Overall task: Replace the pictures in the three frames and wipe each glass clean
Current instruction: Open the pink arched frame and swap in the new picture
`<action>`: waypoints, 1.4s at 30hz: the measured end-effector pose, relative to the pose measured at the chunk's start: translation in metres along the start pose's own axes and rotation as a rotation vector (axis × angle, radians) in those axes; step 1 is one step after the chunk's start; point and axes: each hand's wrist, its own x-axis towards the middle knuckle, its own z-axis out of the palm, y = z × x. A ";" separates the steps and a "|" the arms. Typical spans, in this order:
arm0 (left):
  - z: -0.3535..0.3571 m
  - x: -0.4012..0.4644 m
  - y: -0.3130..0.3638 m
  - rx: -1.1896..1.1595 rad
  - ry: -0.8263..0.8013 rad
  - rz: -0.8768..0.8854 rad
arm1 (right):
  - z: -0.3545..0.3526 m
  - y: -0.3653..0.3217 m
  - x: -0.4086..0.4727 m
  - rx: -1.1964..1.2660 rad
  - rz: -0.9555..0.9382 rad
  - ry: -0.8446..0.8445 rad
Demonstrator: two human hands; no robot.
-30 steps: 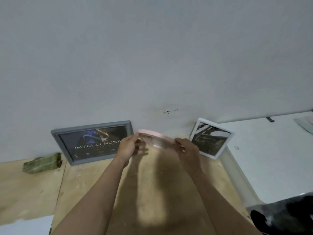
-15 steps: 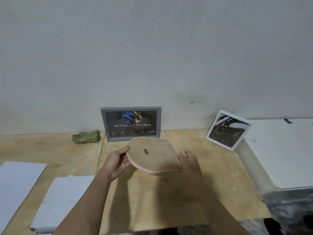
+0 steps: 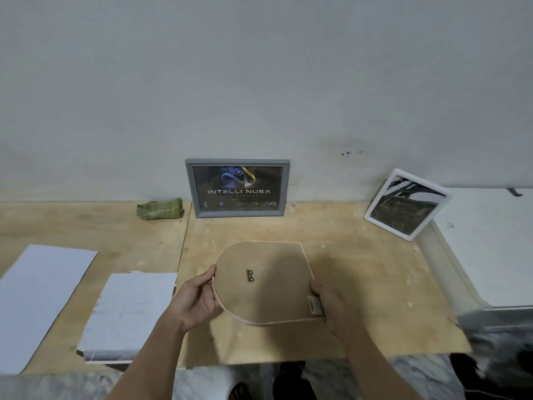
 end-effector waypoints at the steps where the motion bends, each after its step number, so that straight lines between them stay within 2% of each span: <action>1: -0.001 0.001 -0.003 -0.022 -0.016 0.005 | 0.001 0.002 0.002 0.038 -0.005 0.007; 5: -0.011 0.003 -0.011 -0.098 -0.077 0.032 | 0.003 0.007 0.003 0.100 0.020 0.033; 8: -0.018 0.007 -0.012 -0.106 -0.019 0.025 | 0.005 0.007 -0.002 0.129 0.026 0.028; 10: -0.022 0.012 -0.010 0.009 0.095 0.053 | 0.006 0.011 0.001 0.138 0.030 0.049; 14: -0.021 0.017 -0.009 0.433 0.410 0.250 | 0.011 0.024 0.006 0.096 0.016 0.090; 17: -0.019 0.018 -0.012 0.585 0.496 0.296 | 0.016 0.035 0.007 0.047 0.017 0.129; 22: -0.030 0.031 -0.024 0.709 0.607 0.264 | 0.023 0.055 0.007 -0.073 -0.007 0.224; 26: -0.046 0.033 -0.028 0.664 0.658 0.173 | 0.025 0.068 0.009 -0.265 -0.014 0.257; 31: -0.069 0.039 -0.035 0.612 0.702 0.149 | 0.028 0.080 0.014 -0.266 -0.024 0.242; 34: -0.083 0.039 -0.036 0.600 0.721 0.153 | 0.029 0.084 0.011 -0.272 -0.041 0.294; 42: -0.115 0.029 -0.019 0.549 0.660 0.106 | 0.030 0.084 0.006 -0.392 -0.066 0.380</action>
